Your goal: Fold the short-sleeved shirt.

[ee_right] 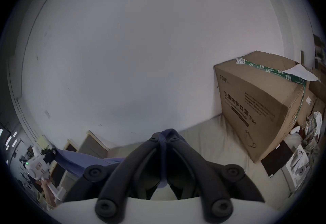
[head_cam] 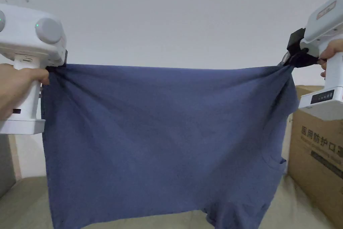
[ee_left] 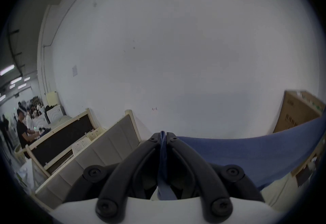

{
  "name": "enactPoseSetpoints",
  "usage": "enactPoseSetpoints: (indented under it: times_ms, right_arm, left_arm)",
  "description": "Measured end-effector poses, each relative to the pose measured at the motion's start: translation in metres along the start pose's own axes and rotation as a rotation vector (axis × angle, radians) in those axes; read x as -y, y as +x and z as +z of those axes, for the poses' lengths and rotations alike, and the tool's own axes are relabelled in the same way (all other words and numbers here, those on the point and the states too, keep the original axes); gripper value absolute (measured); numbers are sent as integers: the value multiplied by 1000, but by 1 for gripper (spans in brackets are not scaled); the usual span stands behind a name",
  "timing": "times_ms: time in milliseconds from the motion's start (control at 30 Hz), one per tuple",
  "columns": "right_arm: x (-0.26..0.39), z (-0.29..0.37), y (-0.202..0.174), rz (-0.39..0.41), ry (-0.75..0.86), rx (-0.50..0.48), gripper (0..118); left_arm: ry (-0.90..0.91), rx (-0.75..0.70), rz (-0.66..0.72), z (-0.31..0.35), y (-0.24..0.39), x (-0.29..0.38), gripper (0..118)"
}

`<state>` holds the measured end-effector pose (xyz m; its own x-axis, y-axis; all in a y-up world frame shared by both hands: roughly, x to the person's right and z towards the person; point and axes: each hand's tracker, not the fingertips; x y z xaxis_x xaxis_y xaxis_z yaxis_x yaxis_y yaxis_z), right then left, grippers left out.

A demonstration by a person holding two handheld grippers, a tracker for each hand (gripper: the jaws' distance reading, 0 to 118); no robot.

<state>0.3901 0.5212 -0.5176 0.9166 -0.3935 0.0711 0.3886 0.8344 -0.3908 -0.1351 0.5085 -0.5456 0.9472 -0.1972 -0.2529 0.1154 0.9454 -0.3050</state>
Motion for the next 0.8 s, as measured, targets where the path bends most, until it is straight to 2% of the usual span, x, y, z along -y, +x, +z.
enactPoseSetpoints:
  times_ms: [133, 267, 400, 500, 633, 800]
  right_arm:
    - [38, -48, 24, -38, -80, 15, 3]
    - [102, -109, 48, -4, -219, 109, 3]
    - [182, -166, 83, -57, -353, 171, 3]
    - [250, -199, 111, -15, -484, 251, 3]
    - [326, -214, 147, -122, -570, 299, 3]
    - [358, -181, 158, -100, -583, 256, 3]
  left_arm:
    - [-101, 21, 30, -42, 16, 58, 4]
    - [-281, 46, 4, -95, 43, 146, 4]
    - [-463, 56, -16, -137, 76, 248, 4]
    - [-600, 91, -42, -157, 91, 324, 4]
    - [-710, 89, -3, -166, 93, 396, 4]
    - [-717, 113, -13, -145, 73, 417, 4]
